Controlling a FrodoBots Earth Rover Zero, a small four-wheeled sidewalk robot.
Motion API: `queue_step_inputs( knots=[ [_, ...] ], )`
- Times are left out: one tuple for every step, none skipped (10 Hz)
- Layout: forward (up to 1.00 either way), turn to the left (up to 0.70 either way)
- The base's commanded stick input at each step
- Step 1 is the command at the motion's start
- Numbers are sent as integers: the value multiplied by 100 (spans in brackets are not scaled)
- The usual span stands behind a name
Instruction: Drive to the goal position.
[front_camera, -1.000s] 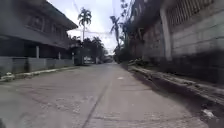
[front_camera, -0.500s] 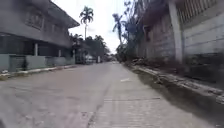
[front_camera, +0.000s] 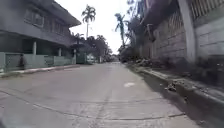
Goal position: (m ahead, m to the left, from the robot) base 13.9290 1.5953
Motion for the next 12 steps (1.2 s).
queue_step_inputs(
  knots=[
    [100,0],
    [100,0],
    [100,0],
    [100,0],
    [100,0],
    [100,0],
    [100,0],
    [100,0],
    [100,0],
    [100,0],
    [100,0],
    [100,0]
  ],
)
